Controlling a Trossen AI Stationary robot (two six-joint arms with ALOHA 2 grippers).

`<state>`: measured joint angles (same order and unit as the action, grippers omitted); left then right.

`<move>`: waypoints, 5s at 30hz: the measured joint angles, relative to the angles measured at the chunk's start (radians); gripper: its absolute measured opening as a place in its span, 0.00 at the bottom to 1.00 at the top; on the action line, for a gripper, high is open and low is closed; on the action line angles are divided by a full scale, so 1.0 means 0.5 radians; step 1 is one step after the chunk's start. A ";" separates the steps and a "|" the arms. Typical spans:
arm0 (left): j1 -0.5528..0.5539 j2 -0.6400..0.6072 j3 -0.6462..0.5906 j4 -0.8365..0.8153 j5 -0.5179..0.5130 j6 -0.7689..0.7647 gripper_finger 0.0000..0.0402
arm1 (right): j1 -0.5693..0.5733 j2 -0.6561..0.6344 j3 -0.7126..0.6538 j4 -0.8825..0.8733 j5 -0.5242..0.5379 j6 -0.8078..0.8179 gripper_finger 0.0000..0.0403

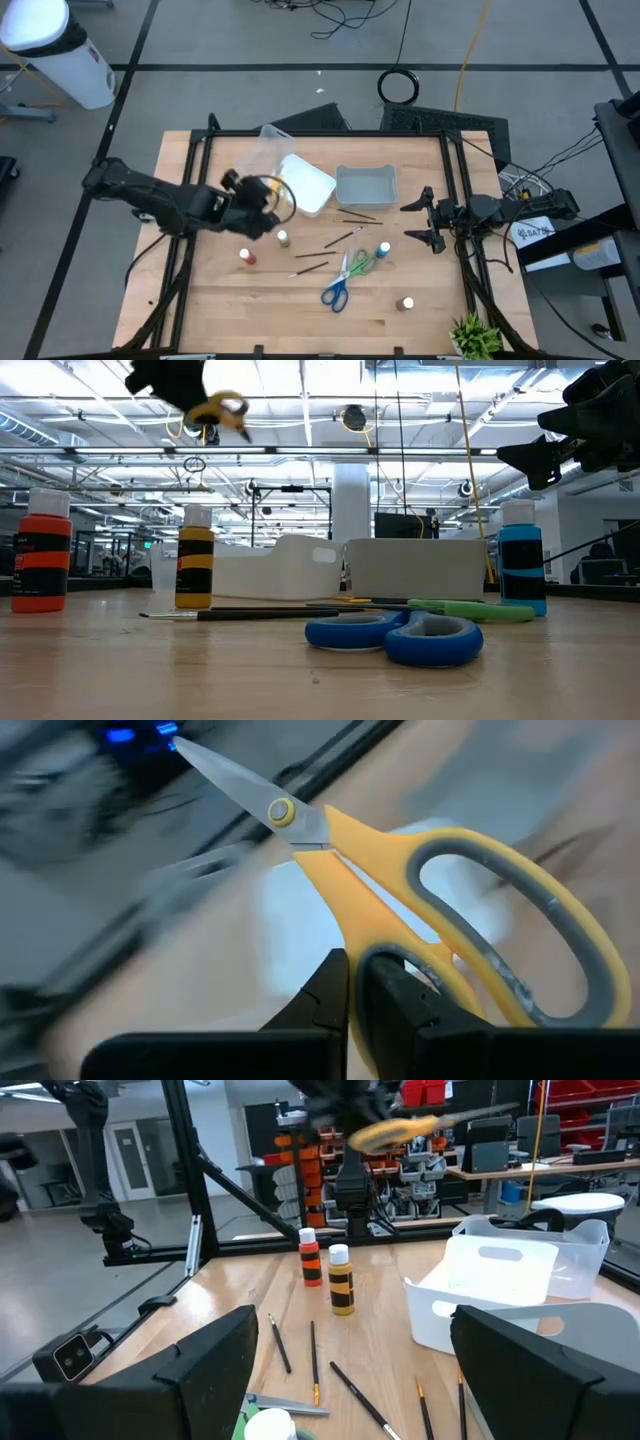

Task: Pick & Place Paint Supplies
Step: Put the yellow scissors into the transparent bin

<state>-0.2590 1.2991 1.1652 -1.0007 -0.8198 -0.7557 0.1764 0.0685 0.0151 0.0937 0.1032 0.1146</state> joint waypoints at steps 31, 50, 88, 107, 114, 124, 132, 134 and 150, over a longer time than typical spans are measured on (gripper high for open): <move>1.100 0.050 -0.001 -0.189 0.351 0.984 0.02 | 0.000 0.000 0.001 0.000 0.000 0.000 0.78; 1.100 0.050 -0.002 -0.189 0.351 0.960 0.06 | 0.000 0.000 0.000 0.000 0.000 0.000 0.78; 1.198 -0.622 -0.794 1.543 1.431 1.547 0.06 | 0.003 0.001 0.000 0.660 0.010 0.493 0.78; 1.232 -0.838 -1.104 1.645 1.449 1.439 0.06 | -0.001 0.067 0.000 1.028 1.343 0.125 0.78; 1.232 -0.837 -1.104 1.649 1.447 1.582 0.06 | -0.176 0.447 0.303 0.916 1.185 0.040 0.78; 1.227 -0.836 -1.103 1.621 1.447 1.601 0.06 | -0.889 1.983 1.950 -0.273 0.306 -0.210 0.78; 1.202 -0.833 -1.102 1.569 1.447 1.565 0.06 | -1.250 3.079 2.900 -0.405 -0.157 -0.602 0.78; 1.199 -0.833 -1.102 1.567 1.448 1.552 0.06 | -1.294 3.262 3.020 -0.375 -0.159 -0.649 0.78; 1.192 -0.833 -1.102 1.556 1.441 1.547 0.06 | -1.397 3.940 3.121 -0.155 -0.317 -0.516 0.78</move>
<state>0.3370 0.8825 0.6144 -0.2226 -0.0993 0.0177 -0.5220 2.0387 1.5757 0.0161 -0.0554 -0.1435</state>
